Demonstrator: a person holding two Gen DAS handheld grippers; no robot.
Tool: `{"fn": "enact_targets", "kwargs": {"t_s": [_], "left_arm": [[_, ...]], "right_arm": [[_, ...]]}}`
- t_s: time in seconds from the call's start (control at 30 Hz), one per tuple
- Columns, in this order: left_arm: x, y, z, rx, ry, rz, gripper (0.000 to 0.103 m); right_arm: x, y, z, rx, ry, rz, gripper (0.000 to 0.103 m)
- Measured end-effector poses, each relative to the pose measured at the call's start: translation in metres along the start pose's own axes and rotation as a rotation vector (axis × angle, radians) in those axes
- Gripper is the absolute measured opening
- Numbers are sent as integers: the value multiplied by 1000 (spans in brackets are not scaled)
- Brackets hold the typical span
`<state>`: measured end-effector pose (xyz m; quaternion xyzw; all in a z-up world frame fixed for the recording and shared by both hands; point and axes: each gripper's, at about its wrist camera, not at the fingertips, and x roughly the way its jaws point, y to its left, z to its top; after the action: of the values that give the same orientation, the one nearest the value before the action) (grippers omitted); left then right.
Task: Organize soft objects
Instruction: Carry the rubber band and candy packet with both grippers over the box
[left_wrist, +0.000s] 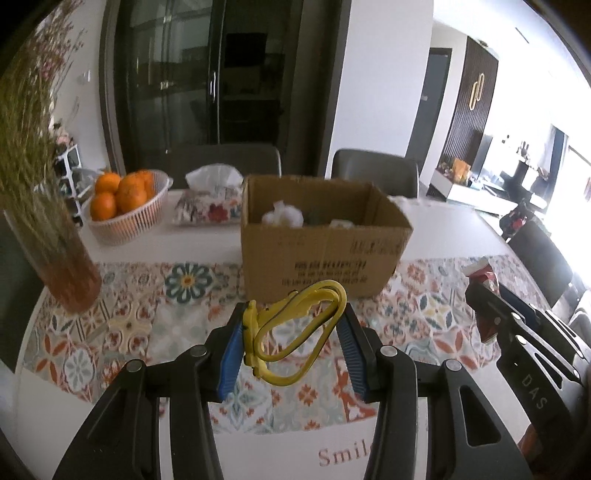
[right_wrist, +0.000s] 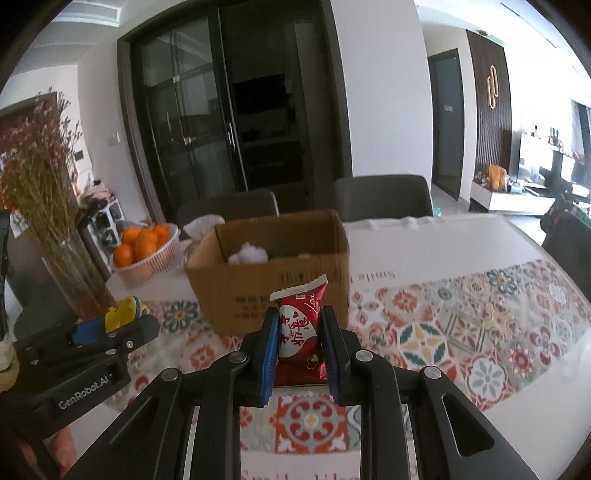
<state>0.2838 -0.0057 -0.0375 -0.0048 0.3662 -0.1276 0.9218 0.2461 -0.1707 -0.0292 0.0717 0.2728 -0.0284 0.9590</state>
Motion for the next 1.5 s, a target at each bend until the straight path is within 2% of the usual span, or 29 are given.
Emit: {"fn": "enact_targets", "kwargs": {"t_s": [0.47,1.07,1.27,1.5], "left_arm": [[9,-8,57,29,-108,9,47],[47,-5,115,35,-134,22,47],[64,-2,127,32,-119,24,47],[91,1,137,9,-68,6,47]], "right_arm": [[23,-6,52,8,-83,11,24],[66,3,101,-51,-142,12,24],[90,3,111,-43,-100,48,24],[129,-7,116,1,5,83,24]]}}
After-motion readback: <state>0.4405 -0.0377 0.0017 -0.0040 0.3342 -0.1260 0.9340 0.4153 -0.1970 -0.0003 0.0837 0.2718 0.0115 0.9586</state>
